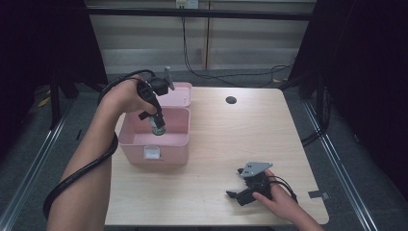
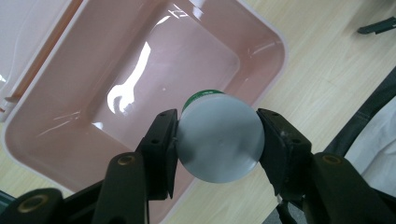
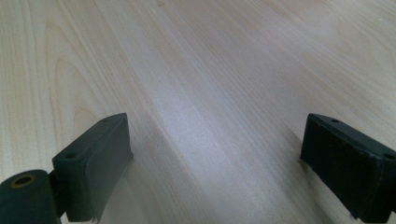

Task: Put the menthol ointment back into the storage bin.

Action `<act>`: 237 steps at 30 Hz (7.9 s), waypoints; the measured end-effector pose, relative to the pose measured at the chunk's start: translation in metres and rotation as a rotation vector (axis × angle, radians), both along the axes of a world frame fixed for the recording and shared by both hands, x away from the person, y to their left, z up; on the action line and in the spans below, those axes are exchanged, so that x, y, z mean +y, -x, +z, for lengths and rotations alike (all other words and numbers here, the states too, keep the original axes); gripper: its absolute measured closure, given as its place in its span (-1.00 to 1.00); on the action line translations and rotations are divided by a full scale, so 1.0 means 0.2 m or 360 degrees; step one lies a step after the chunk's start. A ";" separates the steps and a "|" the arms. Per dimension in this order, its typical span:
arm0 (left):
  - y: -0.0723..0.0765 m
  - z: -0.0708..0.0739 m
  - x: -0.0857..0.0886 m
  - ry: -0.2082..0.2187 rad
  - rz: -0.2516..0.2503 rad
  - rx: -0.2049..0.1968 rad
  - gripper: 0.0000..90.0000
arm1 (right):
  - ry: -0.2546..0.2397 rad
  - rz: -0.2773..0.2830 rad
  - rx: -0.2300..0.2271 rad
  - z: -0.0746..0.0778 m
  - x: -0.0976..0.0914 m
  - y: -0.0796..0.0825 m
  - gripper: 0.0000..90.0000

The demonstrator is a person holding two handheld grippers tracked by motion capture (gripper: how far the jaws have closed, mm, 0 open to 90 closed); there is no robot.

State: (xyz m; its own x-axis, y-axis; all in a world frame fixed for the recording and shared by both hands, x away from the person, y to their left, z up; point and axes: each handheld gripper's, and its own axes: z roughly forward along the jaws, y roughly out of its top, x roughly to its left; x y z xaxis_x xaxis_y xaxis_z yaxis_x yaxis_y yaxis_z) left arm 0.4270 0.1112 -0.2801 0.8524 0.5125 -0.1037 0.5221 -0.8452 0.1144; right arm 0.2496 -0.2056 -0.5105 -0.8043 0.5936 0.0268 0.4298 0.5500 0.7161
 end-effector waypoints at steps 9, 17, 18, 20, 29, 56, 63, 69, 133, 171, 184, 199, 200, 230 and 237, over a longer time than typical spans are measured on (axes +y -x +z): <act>-0.04 -0.06 -0.06 -0.0006 -0.0017 0.0001 0.12 | 0.0000 0.0002 0.0000 0.00 0.00 0.00 -0.82; -0.07 -0.14 -0.12 -0.0021 -0.0041 0.0011 0.12 | 0.0000 0.0002 0.0001 0.00 0.00 0.00 -0.82; -0.07 -0.14 -0.12 -0.0021 -0.0041 0.0011 0.12 | 0.0000 0.0002 0.0001 0.00 0.00 0.00 -0.82; -0.08 -0.17 -0.13 -0.0025 -0.0046 0.0018 0.12 | -0.0001 0.0002 0.0001 0.00 0.00 0.00 -0.82; -0.09 -0.28 -0.18 -0.0028 -0.0084 0.0053 0.12 | 0.0003 0.0000 -0.0001 0.00 0.00 0.00 -0.82; -0.11 -0.49 -0.27 -0.0008 -0.0110 0.0102 0.12 | 0.0002 0.0001 -0.0007 0.00 0.00 0.00 -0.82; -0.12 -0.53 -0.28 0.0000 -0.0106 0.0102 0.12 | -0.0001 0.0002 -0.0006 0.00 0.00 0.00 -0.82; -0.12 -0.58 -0.29 0.0009 -0.0103 0.0093 0.12 | -0.0001 0.0003 -0.0006 0.00 0.00 0.00 -0.82; -0.10 -0.69 -0.17 0.0160 -0.0031 -0.0032 -0.34 | -0.0001 0.0006 -0.0009 0.00 0.00 0.00 -0.82; -0.07 -0.47 -0.02 0.0184 0.0031 -0.0014 -0.54 | 0.0000 0.0006 -0.0010 0.00 0.00 0.00 -0.82; -0.01 -0.38 0.08 0.0191 0.0064 -0.0027 -0.54 | -0.0001 0.0004 -0.0005 0.00 0.00 0.00 -0.82; 0.04 -0.29 0.24 0.0183 0.0128 -0.0033 -0.54 | -0.0001 0.0003 -0.0010 0.00 0.00 0.00 -0.82; 0.05 -0.28 0.25 0.0182 0.0130 -0.0031 -0.53 | -0.0002 0.0004 -0.0008 0.00 0.00 0.00 -0.82; 0.20 -0.21 0.53 0.0235 0.0224 -0.0079 -0.53 | -0.0001 0.0004 -0.0010 0.00 0.00 0.00 -0.82; 0.25 -0.22 0.59 0.0239 0.0234 -0.0091 -0.53 | -0.0001 0.0004 -0.0010 0.00 0.00 0.00 -0.82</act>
State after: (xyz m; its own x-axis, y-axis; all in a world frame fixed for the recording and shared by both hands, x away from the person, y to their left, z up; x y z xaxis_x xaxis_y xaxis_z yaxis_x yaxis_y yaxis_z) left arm 0.3774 0.2300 -0.3237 0.7762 0.6143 -0.1420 0.6277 -0.7316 0.2660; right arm 0.2499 -0.2056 -0.5106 -0.8058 0.5918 0.0218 0.4238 0.5506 0.7192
